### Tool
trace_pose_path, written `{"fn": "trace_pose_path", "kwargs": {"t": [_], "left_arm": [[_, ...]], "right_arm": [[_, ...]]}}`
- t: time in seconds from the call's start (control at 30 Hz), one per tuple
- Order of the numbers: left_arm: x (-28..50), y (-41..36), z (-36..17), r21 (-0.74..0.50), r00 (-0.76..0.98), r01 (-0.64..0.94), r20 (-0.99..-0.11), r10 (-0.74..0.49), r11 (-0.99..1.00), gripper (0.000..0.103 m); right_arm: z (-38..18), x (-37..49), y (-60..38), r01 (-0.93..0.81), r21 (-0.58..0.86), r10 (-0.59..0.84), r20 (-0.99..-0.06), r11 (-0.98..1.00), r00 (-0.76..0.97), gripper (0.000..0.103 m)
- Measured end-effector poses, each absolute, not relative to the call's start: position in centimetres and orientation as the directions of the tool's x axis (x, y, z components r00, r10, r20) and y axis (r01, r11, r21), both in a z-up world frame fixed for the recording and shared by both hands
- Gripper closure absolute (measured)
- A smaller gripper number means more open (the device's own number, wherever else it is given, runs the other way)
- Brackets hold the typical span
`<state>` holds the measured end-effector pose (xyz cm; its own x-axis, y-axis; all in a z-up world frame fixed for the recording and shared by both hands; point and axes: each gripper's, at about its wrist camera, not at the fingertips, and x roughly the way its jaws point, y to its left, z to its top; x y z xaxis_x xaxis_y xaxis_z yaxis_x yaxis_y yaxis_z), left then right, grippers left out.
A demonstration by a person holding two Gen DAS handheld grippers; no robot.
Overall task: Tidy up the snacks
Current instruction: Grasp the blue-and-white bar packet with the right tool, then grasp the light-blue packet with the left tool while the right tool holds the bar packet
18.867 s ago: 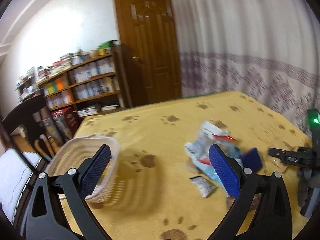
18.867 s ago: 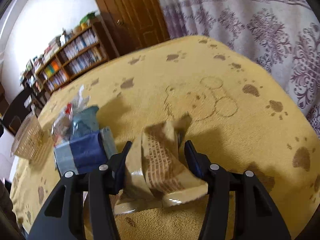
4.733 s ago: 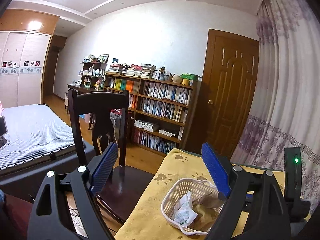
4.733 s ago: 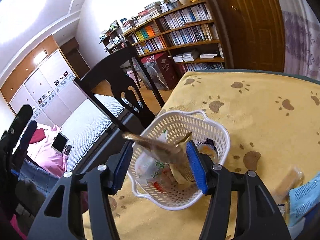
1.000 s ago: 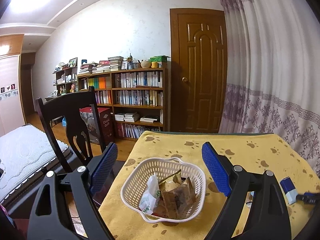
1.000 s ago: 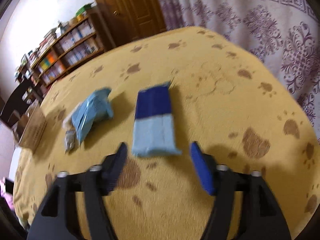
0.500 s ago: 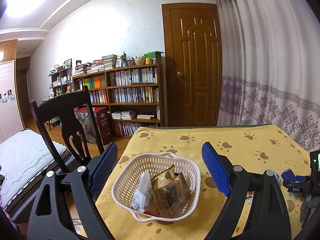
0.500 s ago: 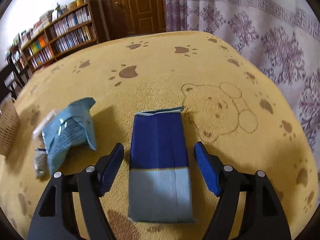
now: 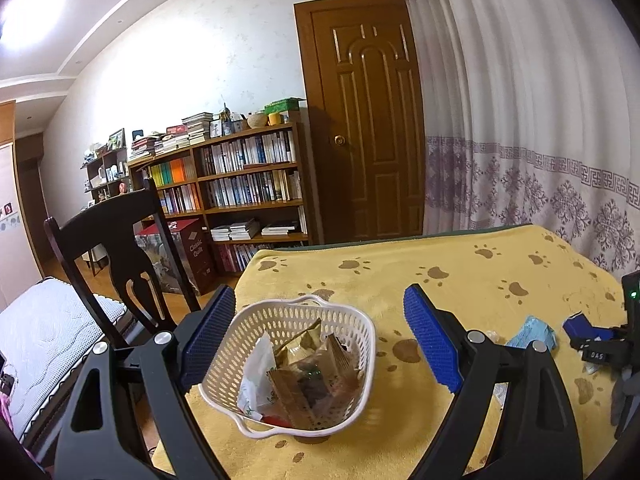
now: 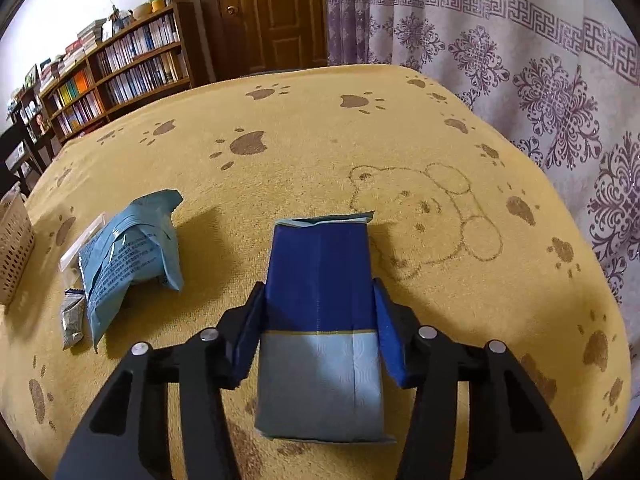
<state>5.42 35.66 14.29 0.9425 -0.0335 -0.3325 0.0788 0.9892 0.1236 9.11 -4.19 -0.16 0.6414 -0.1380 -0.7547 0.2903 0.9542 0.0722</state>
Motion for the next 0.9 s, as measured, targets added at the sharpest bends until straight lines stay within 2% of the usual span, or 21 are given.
{"fn": "trace_pose_path", "kwargs": {"t": [0.57, 0.9], "left_arm": [[5.4, 32.0, 12.6, 0.194, 0.927, 0.165, -0.367, -0.084, 0.967, 0.016], [7.3, 26.8, 8.2, 0.116, 0.813, 0.368, -0.521, -0.259, 0.922, 0.016]], "right_arm": [[-0.3, 5.3, -4.5, 0.221, 0.097, -0.075, -0.748, 0.971, 0.66, 0.053], [-0.4, 5.1, -5.0, 0.215, 0.135, -0.045, -0.743, 0.967, 0.668, 0.053]]}}
